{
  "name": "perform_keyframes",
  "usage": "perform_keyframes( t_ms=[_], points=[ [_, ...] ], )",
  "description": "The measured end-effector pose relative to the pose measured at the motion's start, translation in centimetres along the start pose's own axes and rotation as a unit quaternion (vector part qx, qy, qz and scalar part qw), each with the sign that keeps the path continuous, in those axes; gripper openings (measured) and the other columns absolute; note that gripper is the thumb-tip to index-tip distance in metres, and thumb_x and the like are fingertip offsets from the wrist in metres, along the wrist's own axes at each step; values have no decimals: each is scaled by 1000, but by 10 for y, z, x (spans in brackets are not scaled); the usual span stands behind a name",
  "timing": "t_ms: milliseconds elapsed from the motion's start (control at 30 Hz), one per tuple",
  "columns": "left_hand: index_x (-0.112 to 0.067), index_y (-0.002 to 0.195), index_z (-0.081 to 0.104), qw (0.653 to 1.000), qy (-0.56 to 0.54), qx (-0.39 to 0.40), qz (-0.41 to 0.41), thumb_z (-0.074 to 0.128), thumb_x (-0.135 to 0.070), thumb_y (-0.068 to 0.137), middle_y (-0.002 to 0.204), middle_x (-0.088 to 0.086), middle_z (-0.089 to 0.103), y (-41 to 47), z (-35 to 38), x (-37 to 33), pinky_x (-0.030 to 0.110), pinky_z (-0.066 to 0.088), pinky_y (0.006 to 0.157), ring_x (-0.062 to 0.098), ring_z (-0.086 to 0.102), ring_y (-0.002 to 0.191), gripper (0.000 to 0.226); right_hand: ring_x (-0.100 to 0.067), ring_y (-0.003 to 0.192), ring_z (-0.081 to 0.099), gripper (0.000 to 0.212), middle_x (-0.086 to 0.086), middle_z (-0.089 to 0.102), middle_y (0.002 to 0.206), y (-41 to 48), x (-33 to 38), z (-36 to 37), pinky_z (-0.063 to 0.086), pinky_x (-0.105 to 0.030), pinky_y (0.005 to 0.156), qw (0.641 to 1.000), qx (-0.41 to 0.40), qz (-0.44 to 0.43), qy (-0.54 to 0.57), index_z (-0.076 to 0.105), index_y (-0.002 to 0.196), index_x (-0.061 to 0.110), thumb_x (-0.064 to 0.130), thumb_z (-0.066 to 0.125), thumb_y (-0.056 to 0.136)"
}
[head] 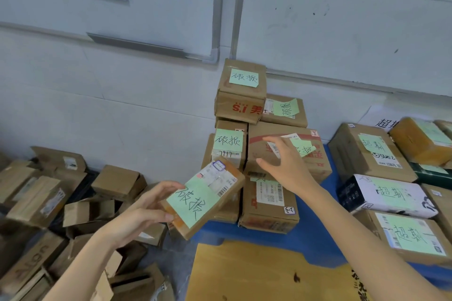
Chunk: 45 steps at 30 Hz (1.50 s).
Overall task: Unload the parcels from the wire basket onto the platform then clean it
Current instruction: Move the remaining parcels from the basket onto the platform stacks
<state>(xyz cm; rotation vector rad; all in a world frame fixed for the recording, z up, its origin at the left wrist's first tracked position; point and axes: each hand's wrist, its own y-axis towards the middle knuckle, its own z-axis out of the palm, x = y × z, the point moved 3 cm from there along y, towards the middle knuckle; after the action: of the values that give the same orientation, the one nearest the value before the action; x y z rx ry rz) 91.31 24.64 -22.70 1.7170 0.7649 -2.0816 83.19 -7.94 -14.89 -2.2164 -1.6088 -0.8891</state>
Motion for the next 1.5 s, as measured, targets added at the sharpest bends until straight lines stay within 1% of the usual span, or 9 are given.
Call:
perform_keyframes(
  t_ms=[267, 400, 533, 700, 800, 933, 1067, 1300, 1500],
  points=[
    [-27, 128, 54, 997, 76, -19, 10, 76, -23, 73, 135, -1, 57, 10, 21, 16, 42, 48, 95, 27, 56, 119, 60, -11, 131, 39, 52, 7, 43, 141, -1, 1, 5, 33, -28, 100, 1000, 12, 4, -12, 45, 139, 31, 37, 66, 92],
    [-29, 136, 49, 999, 4, -35, -12, 74, -23, 67, 138, -7, 57, 14, 14, 20, 44, 51, 96, 25, 60, 116, 73, -11, 130, 40, 53, 7, 44, 139, -2, -1, 7, 34, -28, 99, 1000, 15, 4, -20, 46, 139, 29, 36, 67, 91],
    [-35, 131, 53, 985, -81, -150, 7, 80, -24, 59, 138, -1, 55, 18, -3, 28, 52, 51, 97, 25, 63, 116, 78, -10, 130, 40, 53, 7, 44, 139, -4, -3, 6, 34, -29, 102, 1000, 16, 4, -22, 46, 140, 29, 36, 67, 91],
    [-15, 115, 58, 931, -164, -325, 19, 71, -4, 85, 123, 11, 64, 20, -4, 41, 27, 57, 73, 17, 69, 99, 34, -11, 131, 40, 53, 8, 44, 139, -5, -1, 4, 36, -33, 106, 1000, 13, -1, -22, 46, 140, 29, 36, 67, 91],
    [-8, 107, 63, 911, -163, -378, 7, 64, -9, 92, 109, 14, 71, 22, 0, 44, 30, 58, 75, 25, 69, 101, 15, -11, 131, 40, 52, 8, 44, 138, -5, 1, 5, 36, -32, 104, 1000, 15, -5, -25, 46, 139, 29, 37, 66, 92],
    [-19, 116, 65, 932, -116, -343, -14, 72, -22, 87, 112, 5, 72, 28, 7, 43, 50, 51, 97, 25, 67, 108, 29, -11, 132, 38, 52, 7, 43, 139, -5, 4, 7, 35, -33, 106, 999, 20, -6, -27, 46, 139, 29, 37, 66, 92],
    [-24, 124, 60, 943, -77, -323, -11, 69, -9, 89, 118, -2, 65, 35, 14, 34, 30, 57, 79, 15, 66, 105, 39, -11, 133, 39, 52, 8, 43, 139, -4, 5, 9, 36, -35, 107, 999, 22, -7, -32, 45, 140, 29, 38, 65, 92],
    [-23, 125, 59, 940, -57, -335, 12, 65, -4, 91, 112, -1, 64, 50, 17, 20, 16, 55, 63, 7, 65, 93, 40, -11, 133, 39, 53, 9, 43, 140, -5, 3, 7, 37, -37, 108, 999, 18, 0, -32, 45, 140, 30, 37, 65, 92],
    [-21, 127, 55, 939, 66, -339, 9, 68, -10, 90, 119, -1, 60, 57, 13, 18, 12, 47, 66, 1, 58, 94, 41, -11, 130, 40, 52, 9, 44, 138, -4, 0, 4, 38, -36, 106, 999, 12, 3, -34, 46, 139, 30, 37, 66, 92]
  ],
)
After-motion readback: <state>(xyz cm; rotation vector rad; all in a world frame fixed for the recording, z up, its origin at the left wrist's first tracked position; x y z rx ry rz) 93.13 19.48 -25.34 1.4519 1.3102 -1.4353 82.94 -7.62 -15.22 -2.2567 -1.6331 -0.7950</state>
